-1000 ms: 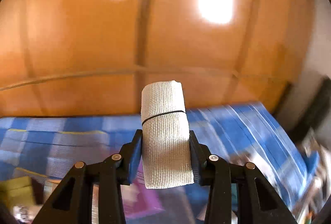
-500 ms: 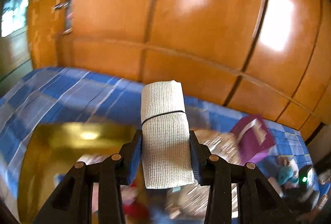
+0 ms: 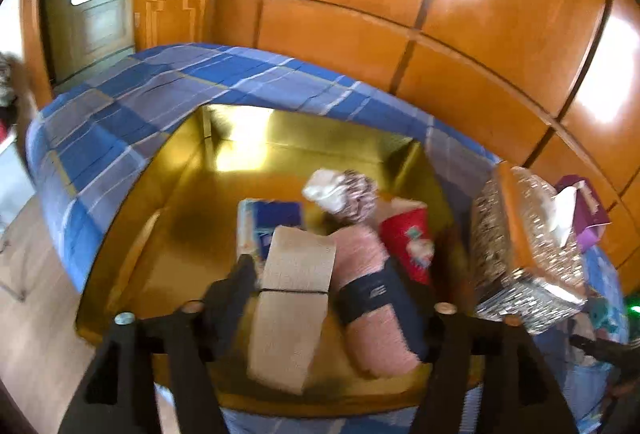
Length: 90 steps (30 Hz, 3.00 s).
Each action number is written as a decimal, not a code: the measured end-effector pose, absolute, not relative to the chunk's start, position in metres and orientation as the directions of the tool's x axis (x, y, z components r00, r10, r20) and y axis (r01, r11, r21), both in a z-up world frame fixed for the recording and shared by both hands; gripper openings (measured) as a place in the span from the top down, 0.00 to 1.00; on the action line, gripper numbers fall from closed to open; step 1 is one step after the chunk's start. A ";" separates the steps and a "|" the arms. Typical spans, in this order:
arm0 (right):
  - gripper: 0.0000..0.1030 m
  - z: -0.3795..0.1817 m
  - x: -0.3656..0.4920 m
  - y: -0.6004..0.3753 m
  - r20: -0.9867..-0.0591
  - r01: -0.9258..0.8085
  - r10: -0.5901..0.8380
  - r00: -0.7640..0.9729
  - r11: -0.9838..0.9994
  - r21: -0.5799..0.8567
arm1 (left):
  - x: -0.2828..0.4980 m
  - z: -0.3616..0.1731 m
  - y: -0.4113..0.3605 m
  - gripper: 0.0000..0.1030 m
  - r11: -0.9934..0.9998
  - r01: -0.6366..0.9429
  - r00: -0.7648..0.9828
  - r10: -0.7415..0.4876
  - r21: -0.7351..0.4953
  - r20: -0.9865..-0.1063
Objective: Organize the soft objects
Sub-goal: 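Carry the bandage roll onto the gold tray and open the left tool, then carry the white printed packet onto the gold tray and open the right tool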
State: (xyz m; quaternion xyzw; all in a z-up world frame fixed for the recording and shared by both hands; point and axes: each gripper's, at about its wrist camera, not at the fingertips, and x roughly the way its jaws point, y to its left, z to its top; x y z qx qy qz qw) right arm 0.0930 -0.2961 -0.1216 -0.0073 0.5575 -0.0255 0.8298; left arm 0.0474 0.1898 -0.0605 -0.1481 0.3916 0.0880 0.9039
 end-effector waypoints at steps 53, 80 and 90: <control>0.52 0.054 0.189 -0.027 -0.727 -0.502 0.398 0.560 0.861 0.084 | 0.025 -0.043 0.151 0.18 0.988 -0.105 0.726 -0.004 -0.116 -0.688; 0.31 0.006 0.135 0.027 -0.738 -0.551 0.514 0.437 0.802 0.232 | 0.022 -0.043 0.161 0.18 0.982 -0.139 0.737 0.015 -0.130 -0.675; 0.31 0.010 0.081 -0.103 -0.698 -0.416 0.417 0.582 0.890 0.185 | 0.013 -0.031 0.126 0.18 0.995 -0.026 0.753 -0.045 -0.098 -0.657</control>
